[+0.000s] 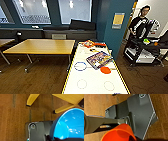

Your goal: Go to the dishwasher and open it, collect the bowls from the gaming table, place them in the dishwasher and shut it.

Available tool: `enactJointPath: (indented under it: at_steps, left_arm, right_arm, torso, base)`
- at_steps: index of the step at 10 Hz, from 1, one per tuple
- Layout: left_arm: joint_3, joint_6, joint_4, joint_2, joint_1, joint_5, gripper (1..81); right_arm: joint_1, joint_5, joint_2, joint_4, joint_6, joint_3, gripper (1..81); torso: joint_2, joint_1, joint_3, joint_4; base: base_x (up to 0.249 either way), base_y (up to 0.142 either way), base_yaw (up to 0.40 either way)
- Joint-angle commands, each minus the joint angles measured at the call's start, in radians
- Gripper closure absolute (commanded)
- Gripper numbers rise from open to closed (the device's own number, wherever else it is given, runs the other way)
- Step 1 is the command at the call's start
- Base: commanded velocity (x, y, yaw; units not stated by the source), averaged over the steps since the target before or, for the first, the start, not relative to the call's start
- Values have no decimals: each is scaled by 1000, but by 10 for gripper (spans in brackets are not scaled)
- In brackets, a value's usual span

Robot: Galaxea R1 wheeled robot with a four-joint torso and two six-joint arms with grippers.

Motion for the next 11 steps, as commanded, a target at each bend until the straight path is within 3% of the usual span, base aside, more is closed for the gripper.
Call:
enactJointPath:
  at_steps: [1, 5, 6, 11]
  left_arm:
    - [-194, 28, 30, 139, 60, -71, 811]
    - [-351, 43, 30, 251, 102, -70, 811]
    - [-401, 44, 32, 288, 112, -70, 811]
    - [-654, 47, 33, 465, 147, -70, 811]
  right_arm:
    - [10, -44, -6, -20, -4, -26, 811]
    - [10, -43, 29, -27, -4, -72, 811]
    - [11, -44, 38, -27, -4, -88, 811]
    - [10, -46, 107, -59, -4, -206, 811]
  torso:
    - [0, 0, 40, 0]
    - [-2, -2, 99, 0]
    - [-2, -3, 83, 0]
    - [-4, -4, 89, 0]
  base:
    - [0, 0, 0]
    - [0, 0, 0]
    - [0, 0, 0]
    - [0, 0, 0]
